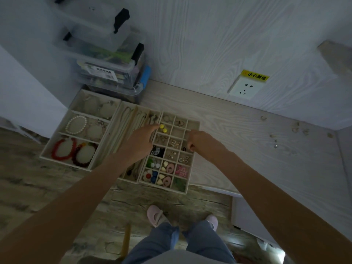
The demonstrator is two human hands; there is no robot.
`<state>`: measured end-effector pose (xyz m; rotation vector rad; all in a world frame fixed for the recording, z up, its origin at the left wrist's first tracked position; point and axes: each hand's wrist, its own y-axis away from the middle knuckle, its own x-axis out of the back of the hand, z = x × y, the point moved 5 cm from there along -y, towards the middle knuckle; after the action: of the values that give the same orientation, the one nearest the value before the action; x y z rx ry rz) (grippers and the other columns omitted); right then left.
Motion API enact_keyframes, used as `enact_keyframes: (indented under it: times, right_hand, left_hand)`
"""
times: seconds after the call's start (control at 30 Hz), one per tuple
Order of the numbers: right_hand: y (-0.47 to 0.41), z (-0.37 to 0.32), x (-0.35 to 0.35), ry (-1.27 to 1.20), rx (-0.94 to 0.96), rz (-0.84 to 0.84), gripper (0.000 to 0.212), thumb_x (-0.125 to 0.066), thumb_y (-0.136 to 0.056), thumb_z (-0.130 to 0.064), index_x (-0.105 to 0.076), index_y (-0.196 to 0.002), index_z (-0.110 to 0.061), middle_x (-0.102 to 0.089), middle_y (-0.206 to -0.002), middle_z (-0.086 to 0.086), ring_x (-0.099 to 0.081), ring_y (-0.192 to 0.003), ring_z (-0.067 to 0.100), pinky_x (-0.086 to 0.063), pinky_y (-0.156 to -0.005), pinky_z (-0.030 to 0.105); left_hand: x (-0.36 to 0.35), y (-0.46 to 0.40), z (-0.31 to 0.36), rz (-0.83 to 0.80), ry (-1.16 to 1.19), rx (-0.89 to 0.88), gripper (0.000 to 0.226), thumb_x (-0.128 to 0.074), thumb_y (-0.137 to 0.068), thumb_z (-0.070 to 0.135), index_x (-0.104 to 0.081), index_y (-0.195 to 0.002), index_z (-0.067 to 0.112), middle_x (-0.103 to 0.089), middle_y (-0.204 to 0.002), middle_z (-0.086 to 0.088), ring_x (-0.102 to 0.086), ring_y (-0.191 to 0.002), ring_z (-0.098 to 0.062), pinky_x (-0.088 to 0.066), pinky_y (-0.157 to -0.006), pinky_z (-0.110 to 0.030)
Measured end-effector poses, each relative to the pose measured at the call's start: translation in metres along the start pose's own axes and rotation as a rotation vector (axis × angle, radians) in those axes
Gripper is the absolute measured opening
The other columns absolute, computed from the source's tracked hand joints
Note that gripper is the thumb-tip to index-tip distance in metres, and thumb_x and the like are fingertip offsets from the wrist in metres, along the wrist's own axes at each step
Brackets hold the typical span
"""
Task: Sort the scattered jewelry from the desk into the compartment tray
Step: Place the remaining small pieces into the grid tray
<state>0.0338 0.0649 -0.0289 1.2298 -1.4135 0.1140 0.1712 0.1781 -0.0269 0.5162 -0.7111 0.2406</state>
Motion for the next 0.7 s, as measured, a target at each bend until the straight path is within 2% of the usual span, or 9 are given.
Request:
enact_keyframes:
  times: [0.1, 0.2, 0.27, 0.33, 0.4, 0.5, 0.57, 0.7]
  right_hand:
    - [-0.005, -0.002, -0.002, 0.015, -0.064, -0.069, 0.011, -0.048, -0.084, 0.004, -0.054, -0.084, -0.005, -0.054, -0.091, 0.012, -0.057, -0.084, 0.023, -0.039, -0.071, 0.026]
    - [-0.008, -0.007, -0.002, 0.044, -0.079, -0.103, 0.012, -0.045, -0.088, 0.003, -0.053, -0.09, -0.006, -0.058, -0.1, 0.016, -0.061, -0.099, 0.028, -0.04, -0.074, 0.027]
    - [-0.006, -0.007, -0.002, 0.05, -0.067, -0.098, 0.015, -0.046, -0.089, 0.002, -0.058, -0.093, -0.004, -0.061, -0.105, 0.017, -0.061, -0.096, 0.027, -0.045, -0.077, 0.03]
    - [-0.003, -0.005, 0.003, 0.04, -0.043, -0.046, 0.021, -0.048, -0.09, -0.002, -0.064, -0.102, -0.002, -0.064, -0.107, 0.016, -0.062, -0.098, 0.029, -0.05, -0.084, 0.034]
    - [0.002, 0.001, 0.009, 0.016, 0.001, 0.021, 0.023, -0.05, -0.09, -0.002, -0.069, -0.103, -0.004, -0.067, -0.105, 0.012, -0.063, -0.098, 0.026, -0.049, -0.086, 0.03]
    - [0.01, 0.01, 0.023, -0.028, 0.021, 0.194, 0.022, -0.052, -0.091, -0.002, -0.072, -0.099, -0.006, -0.066, -0.099, 0.007, -0.063, -0.092, 0.019, -0.045, -0.083, 0.023]
    - [0.017, 0.013, 0.029, -0.042, 0.006, 0.285, 0.02, -0.052, -0.092, -0.005, -0.072, -0.096, -0.008, -0.056, -0.092, 0.002, -0.056, -0.085, 0.015, -0.042, -0.077, 0.023]
    - [0.022, 0.007, 0.017, 0.042, -0.049, 0.274, 0.02, -0.051, -0.093, -0.01, -0.07, -0.101, -0.01, -0.057, -0.104, 0.005, -0.059, -0.094, 0.022, -0.046, -0.077, 0.03]
  left_hand:
    - [-0.001, 0.0, 0.001, 0.001, -0.001, 0.004, 0.064, -0.041, -0.088, -0.009, -0.033, -0.145, 0.021, -0.033, -0.15, -0.006, -0.04, -0.131, -0.023, -0.037, -0.092, -0.023]
    - [-0.001, 0.0, 0.002, 0.004, -0.003, 0.009, 0.064, -0.041, -0.089, -0.009, -0.033, -0.145, 0.02, -0.033, -0.15, -0.006, -0.035, -0.135, -0.022, -0.033, -0.098, -0.023]
    - [-0.002, 0.001, 0.003, 0.001, -0.006, 0.011, 0.063, -0.041, -0.089, -0.009, -0.033, -0.145, 0.02, -0.033, -0.15, -0.007, -0.034, -0.135, -0.022, -0.032, -0.1, -0.024]
    - [-0.001, 0.001, 0.005, 0.0, -0.008, 0.008, 0.063, -0.041, -0.089, -0.009, -0.032, -0.145, 0.02, -0.033, -0.15, -0.007, -0.034, -0.135, -0.022, -0.032, -0.1, -0.024]
    - [0.0, 0.002, 0.007, -0.004, -0.008, 0.005, 0.062, -0.041, -0.09, -0.009, -0.032, -0.145, 0.018, -0.033, -0.149, -0.007, -0.034, -0.135, -0.022, -0.032, -0.101, -0.025]
    - [0.0, 0.002, 0.008, -0.007, -0.006, 0.006, 0.062, -0.041, -0.089, -0.009, -0.032, -0.145, 0.018, -0.035, -0.148, -0.008, -0.037, -0.133, -0.023, -0.034, -0.1, -0.026]
    - [0.0, 0.003, 0.008, -0.004, -0.008, 0.005, 0.063, -0.041, -0.089, -0.009, -0.033, -0.145, 0.018, -0.036, -0.147, -0.009, -0.038, -0.131, -0.023, -0.036, -0.099, -0.027]
    - [0.0, 0.003, 0.011, -0.008, -0.008, 0.014, 0.063, -0.042, -0.089, -0.01, -0.032, -0.145, 0.017, -0.032, -0.15, -0.008, -0.032, -0.136, -0.022, -0.032, -0.105, -0.028]
